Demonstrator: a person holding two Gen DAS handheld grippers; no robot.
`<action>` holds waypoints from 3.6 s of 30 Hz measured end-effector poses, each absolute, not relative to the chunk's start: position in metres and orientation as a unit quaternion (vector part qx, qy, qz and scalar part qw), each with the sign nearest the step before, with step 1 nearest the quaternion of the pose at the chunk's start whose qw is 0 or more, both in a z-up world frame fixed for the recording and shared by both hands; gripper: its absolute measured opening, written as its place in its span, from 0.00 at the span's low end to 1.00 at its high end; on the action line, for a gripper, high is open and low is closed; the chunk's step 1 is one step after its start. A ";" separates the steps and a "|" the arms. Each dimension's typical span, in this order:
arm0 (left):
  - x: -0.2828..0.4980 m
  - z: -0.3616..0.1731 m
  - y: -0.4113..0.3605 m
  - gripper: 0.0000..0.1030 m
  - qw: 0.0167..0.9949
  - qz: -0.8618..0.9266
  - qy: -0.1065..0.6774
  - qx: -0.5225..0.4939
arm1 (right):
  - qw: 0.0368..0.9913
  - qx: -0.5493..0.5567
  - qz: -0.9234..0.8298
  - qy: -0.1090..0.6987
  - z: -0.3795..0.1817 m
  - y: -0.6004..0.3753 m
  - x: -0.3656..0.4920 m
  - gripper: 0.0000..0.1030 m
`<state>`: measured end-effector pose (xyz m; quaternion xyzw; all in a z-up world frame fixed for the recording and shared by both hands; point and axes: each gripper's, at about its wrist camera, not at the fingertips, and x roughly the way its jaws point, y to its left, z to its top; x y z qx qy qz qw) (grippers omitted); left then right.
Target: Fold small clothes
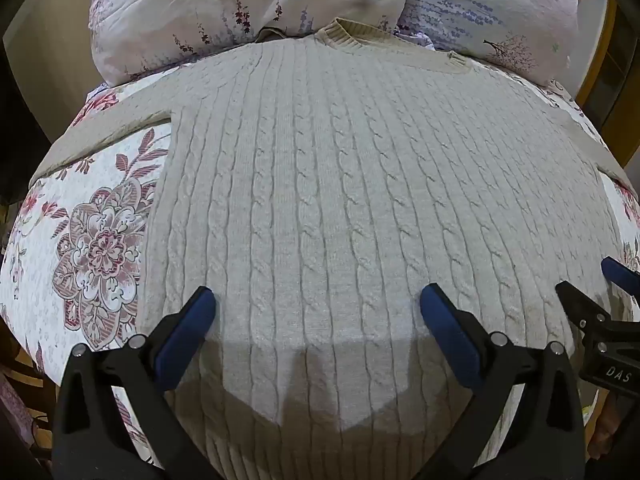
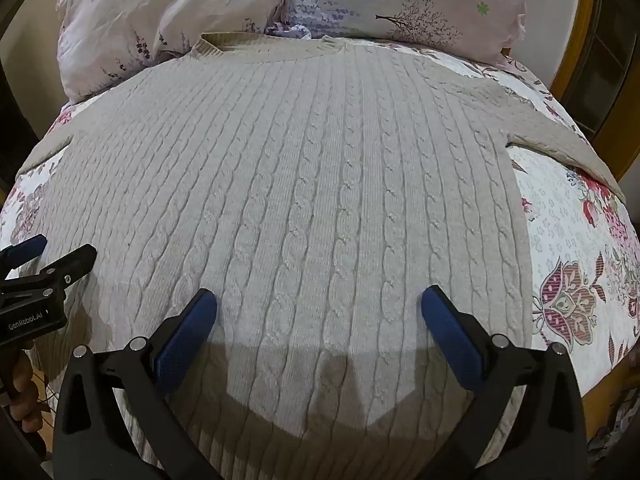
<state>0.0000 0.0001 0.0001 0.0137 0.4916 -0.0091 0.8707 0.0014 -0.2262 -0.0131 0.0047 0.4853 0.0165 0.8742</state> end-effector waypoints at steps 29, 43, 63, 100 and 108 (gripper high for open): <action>0.000 0.000 0.000 0.98 0.872 -0.008 0.489 0.016 | 0.876 0.005 0.017 0.481 -0.013 -0.226 0.001 0.99; 0.000 0.000 0.000 0.98 0.872 -0.008 0.489 0.016 | 0.877 0.005 0.017 0.481 -0.013 -0.226 0.001 0.99; 0.000 0.000 0.000 0.98 0.873 -0.008 0.487 0.017 | 0.877 0.005 0.017 0.480 -0.013 -0.226 0.001 0.99; 0.011 0.015 0.019 0.98 0.872 -0.016 0.488 -0.024 | 0.900 0.168 -0.023 0.400 0.028 -0.379 0.036 0.86; 0.032 0.037 0.065 0.98 0.889 0.058 0.445 -0.089 | 0.785 0.480 -0.225 0.320 -0.004 -0.634 0.050 0.49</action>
